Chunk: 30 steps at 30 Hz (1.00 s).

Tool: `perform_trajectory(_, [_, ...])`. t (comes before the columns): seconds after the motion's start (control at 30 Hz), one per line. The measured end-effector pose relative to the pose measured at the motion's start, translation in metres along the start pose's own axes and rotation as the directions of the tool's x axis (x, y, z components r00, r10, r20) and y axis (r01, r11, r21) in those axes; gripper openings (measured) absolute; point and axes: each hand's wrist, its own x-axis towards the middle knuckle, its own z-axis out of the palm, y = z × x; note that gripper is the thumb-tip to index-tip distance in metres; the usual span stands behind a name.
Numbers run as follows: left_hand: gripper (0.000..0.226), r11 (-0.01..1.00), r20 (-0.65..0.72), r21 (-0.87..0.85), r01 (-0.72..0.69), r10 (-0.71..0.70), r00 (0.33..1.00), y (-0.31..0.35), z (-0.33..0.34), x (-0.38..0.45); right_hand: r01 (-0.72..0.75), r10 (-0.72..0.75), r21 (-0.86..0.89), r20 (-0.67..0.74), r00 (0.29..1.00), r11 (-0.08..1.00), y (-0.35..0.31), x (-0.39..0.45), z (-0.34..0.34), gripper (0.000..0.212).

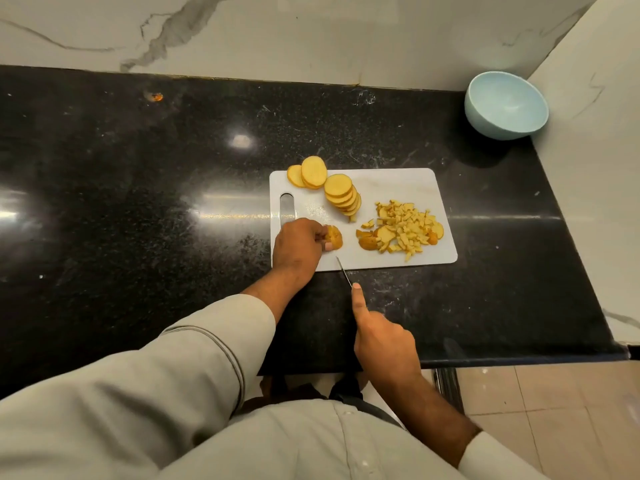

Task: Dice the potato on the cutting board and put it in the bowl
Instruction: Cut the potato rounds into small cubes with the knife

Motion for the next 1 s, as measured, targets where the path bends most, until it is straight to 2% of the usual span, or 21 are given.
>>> perform_trajectory(0.07, [0.021,1.000,-0.016,-0.004,-0.013,0.013,1.000,-0.002,-0.001,-0.004,0.009,-0.009,-0.003,-0.044,0.999,1.000,-0.001,-0.004,-0.002,0.072])
perform_trajectory(0.2, [0.004,0.998,-0.013,0.044,-0.037,0.038,0.999,0.002,-0.001,-0.006,0.007,-0.002,0.031,-0.183,0.983,0.999,-0.014,0.017,-0.013,0.065])
perform_trajectory(0.27, [0.008,0.994,-0.005,0.098,-0.058,0.059,0.998,0.005,-0.003,-0.007,-0.004,0.015,0.054,-0.202,0.979,0.999,-0.021,0.036,-0.022,0.058])
perform_trajectory(0.57, [0.008,0.988,-0.003,0.142,-0.055,0.056,0.998,0.008,-0.005,-0.007,-0.008,0.026,0.114,-0.158,0.987,0.994,-0.039,0.069,-0.024,0.046])
perform_trajectory(0.8, [0.024,0.979,0.029,0.196,-0.063,0.058,0.998,0.011,-0.007,-0.006,-0.035,0.044,0.114,-0.081,0.996,0.993,-0.044,0.081,-0.025,0.057])
perform_trajectory(1.0, [0.020,0.969,0.047,0.238,-0.069,0.059,0.997,0.016,-0.011,-0.002,-0.027,0.030,0.087,-0.039,0.999,0.996,-0.047,0.084,-0.030,0.063])
